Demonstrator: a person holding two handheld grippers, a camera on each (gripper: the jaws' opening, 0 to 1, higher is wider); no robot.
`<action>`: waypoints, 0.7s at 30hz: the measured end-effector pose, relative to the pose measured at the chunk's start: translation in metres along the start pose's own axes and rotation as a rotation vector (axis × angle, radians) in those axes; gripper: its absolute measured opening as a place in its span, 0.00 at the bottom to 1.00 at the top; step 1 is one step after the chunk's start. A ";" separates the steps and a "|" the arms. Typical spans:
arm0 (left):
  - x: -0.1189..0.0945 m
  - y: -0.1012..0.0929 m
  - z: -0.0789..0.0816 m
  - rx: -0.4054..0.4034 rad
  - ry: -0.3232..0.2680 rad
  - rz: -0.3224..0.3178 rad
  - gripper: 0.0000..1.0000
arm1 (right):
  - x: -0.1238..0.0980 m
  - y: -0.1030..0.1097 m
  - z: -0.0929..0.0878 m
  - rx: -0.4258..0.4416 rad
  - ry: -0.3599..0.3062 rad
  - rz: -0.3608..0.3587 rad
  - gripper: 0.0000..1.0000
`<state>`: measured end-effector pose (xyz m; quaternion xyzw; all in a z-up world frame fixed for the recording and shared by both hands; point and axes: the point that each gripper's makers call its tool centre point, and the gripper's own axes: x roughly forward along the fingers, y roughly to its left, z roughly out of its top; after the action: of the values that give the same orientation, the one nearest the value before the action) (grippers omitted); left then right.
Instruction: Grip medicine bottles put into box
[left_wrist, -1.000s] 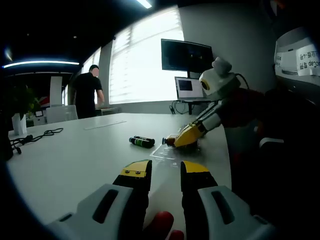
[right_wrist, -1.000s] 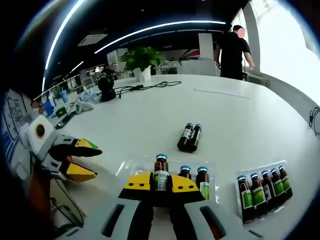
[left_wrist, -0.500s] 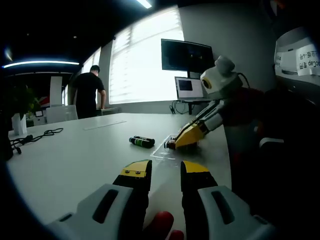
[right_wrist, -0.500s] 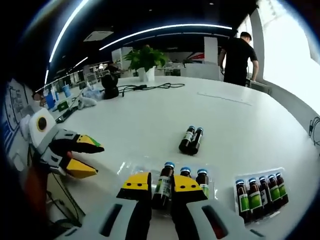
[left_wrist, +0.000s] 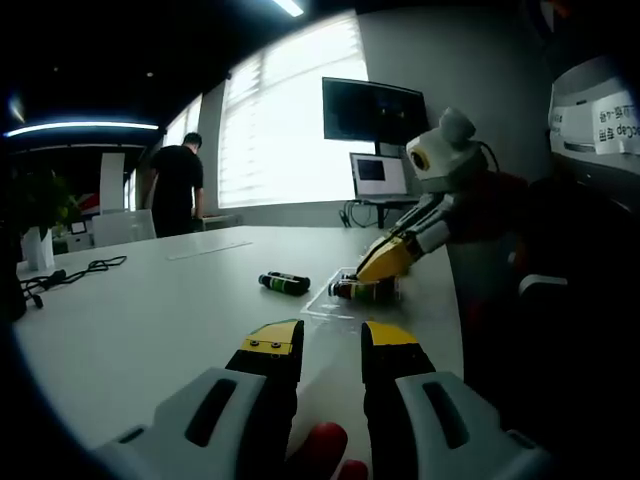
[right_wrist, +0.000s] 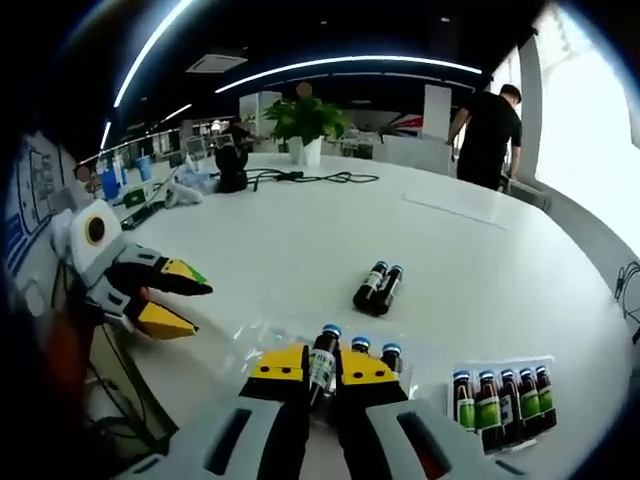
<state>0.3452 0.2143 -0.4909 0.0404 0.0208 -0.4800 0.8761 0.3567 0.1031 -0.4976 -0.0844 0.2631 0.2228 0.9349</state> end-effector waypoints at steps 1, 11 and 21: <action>0.000 0.000 0.000 0.000 0.000 0.000 0.17 | 0.000 0.000 -0.001 0.002 0.001 0.004 0.05; 0.000 0.000 0.000 0.000 0.001 0.001 0.17 | 0.001 -0.001 0.000 0.029 0.020 0.021 0.02; 0.000 0.000 0.000 0.000 0.000 0.000 0.17 | 0.002 0.001 -0.006 0.031 0.052 0.031 0.01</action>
<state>0.3454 0.2145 -0.4907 0.0404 0.0208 -0.4800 0.8761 0.3548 0.1034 -0.5043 -0.0715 0.2922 0.2311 0.9252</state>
